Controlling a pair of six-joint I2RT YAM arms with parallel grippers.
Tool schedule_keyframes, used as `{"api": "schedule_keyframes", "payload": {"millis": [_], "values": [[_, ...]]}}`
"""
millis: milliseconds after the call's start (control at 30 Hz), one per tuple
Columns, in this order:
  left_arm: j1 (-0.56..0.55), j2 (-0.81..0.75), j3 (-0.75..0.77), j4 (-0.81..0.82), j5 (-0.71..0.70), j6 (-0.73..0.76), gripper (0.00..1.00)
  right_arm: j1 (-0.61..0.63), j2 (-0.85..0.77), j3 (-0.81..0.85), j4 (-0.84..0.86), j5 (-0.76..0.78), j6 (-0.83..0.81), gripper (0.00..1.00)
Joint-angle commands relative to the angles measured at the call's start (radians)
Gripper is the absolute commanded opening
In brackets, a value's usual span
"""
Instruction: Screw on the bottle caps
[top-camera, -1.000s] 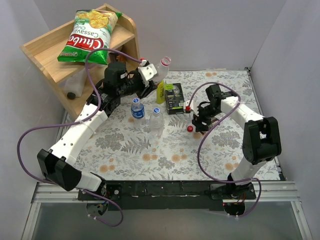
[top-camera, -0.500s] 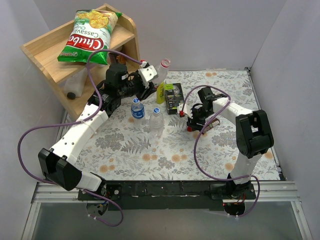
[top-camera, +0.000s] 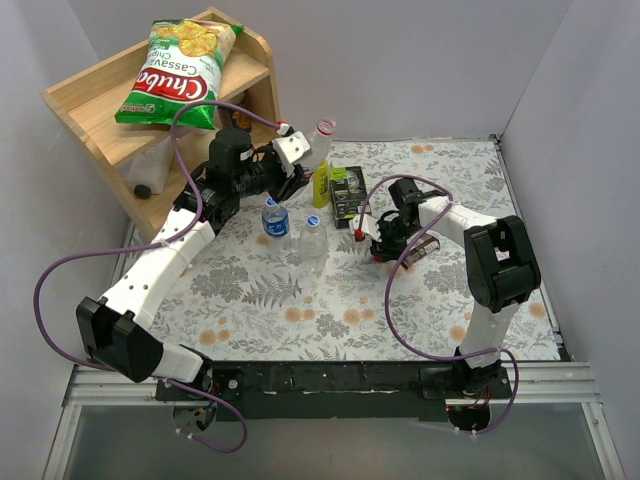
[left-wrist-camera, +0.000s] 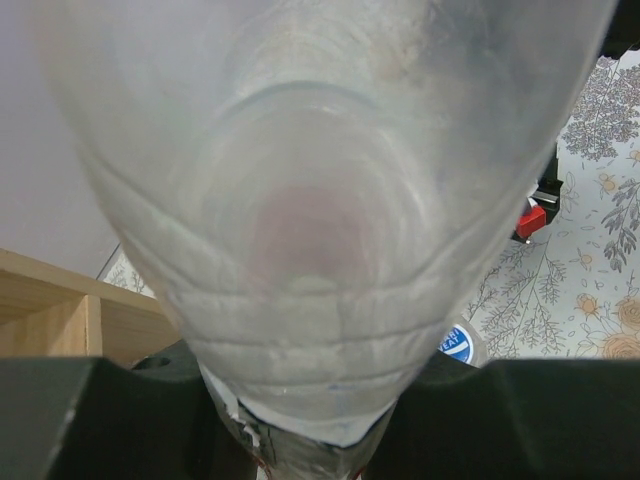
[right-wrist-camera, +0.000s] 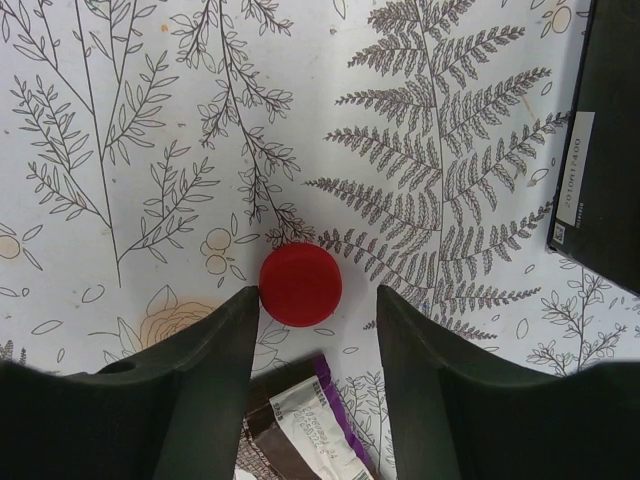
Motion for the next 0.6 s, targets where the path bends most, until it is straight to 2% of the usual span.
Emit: {"api": "schedule_keyframes", "payload": {"millis": [0,433,567], "values": [[0.009,-0.046,-0.002,0.001,0.003,-0.003,0.0,0.005,0.004,-0.016,0.013,0.004,-0.032,0.56],[0.012,-0.049,-0.023,-0.01,0.007,0.006,0.0,0.014,0.015,-0.037,0.006,-0.039,-0.072,0.53],[0.013,-0.053,-0.032,-0.015,0.007,0.011,0.0,0.014,0.016,-0.033,0.007,-0.043,-0.072,0.47]]}}
